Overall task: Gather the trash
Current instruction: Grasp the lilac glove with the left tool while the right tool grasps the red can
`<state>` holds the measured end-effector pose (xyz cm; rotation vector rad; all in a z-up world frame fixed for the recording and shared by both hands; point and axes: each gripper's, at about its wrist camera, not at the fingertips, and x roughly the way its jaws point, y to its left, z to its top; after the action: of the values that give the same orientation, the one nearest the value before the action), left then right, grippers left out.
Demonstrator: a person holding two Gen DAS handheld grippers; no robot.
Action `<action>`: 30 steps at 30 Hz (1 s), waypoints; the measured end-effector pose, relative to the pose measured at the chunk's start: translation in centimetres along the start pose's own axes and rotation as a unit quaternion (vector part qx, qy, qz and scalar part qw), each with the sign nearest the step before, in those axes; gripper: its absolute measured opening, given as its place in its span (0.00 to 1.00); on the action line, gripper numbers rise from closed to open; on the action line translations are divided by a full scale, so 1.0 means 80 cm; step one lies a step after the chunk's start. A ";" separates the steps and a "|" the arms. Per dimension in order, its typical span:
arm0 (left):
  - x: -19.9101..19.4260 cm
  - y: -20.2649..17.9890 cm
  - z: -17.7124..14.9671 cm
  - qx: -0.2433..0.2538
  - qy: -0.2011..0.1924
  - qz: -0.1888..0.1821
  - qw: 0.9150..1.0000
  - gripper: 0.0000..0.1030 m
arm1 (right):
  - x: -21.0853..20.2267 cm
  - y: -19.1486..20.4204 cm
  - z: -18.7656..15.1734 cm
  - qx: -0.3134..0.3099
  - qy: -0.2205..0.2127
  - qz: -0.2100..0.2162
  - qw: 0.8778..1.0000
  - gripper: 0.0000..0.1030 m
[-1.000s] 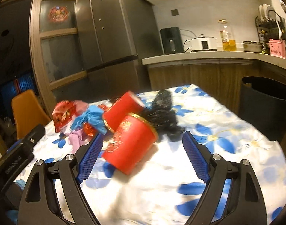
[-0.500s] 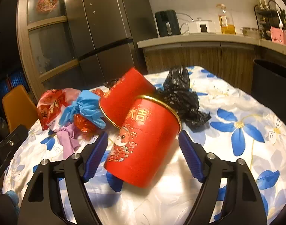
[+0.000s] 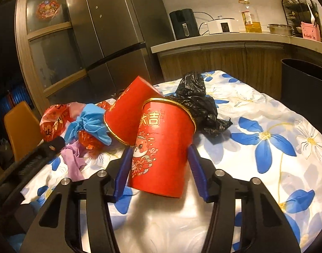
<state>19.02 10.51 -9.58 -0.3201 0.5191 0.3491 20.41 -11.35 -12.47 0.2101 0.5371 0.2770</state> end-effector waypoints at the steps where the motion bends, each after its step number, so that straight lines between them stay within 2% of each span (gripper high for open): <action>1: 0.004 -0.002 -0.001 0.004 0.008 0.005 1.000 0.72 | -0.003 -0.003 0.000 0.001 -0.003 -0.001 1.000 0.48; 3: 0.014 -0.005 -0.003 0.013 0.027 0.013 0.999 0.66 | -0.007 -0.005 0.000 0.002 -0.005 0.000 1.000 0.48; 4: 0.019 -0.006 -0.004 0.016 0.036 0.016 0.999 0.59 | -0.008 -0.007 0.000 0.003 -0.006 0.000 1.000 0.48; 6: 0.029 -0.006 -0.007 0.021 0.056 0.020 0.998 0.51 | -0.011 -0.010 0.000 0.002 -0.007 0.001 1.000 0.48; 8: 0.037 -0.006 -0.008 0.023 0.072 0.019 0.997 0.32 | -0.014 -0.013 -0.001 0.003 -0.008 0.004 1.000 0.48; 10: 0.041 -0.007 -0.009 0.025 0.081 0.015 0.996 0.22 | -0.019 -0.014 0.000 0.002 -0.011 0.007 1.000 0.48; 14: 0.037 -0.005 -0.008 0.021 0.080 0.005 0.997 0.09 | -0.034 -0.020 0.003 0.003 -0.022 0.016 1.000 0.48; 19: 0.012 0.004 -0.007 -0.003 0.060 -0.025 0.998 0.05 | -0.054 -0.024 0.007 0.002 -0.036 0.025 0.999 0.47; 25: -0.044 0.005 -0.006 -0.002 0.024 -0.053 0.998 0.04 | -0.077 -0.028 0.012 0.000 -0.056 0.033 0.998 0.47; 30: -0.095 0.004 0.011 0.001 -0.024 -0.065 0.998 0.04 | -0.097 -0.033 0.016 0.002 -0.070 0.041 0.997 0.47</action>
<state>13.10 9.30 -4.90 -0.3416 0.4484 0.2307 15.25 -16.41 -8.42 0.2535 0.3901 0.3383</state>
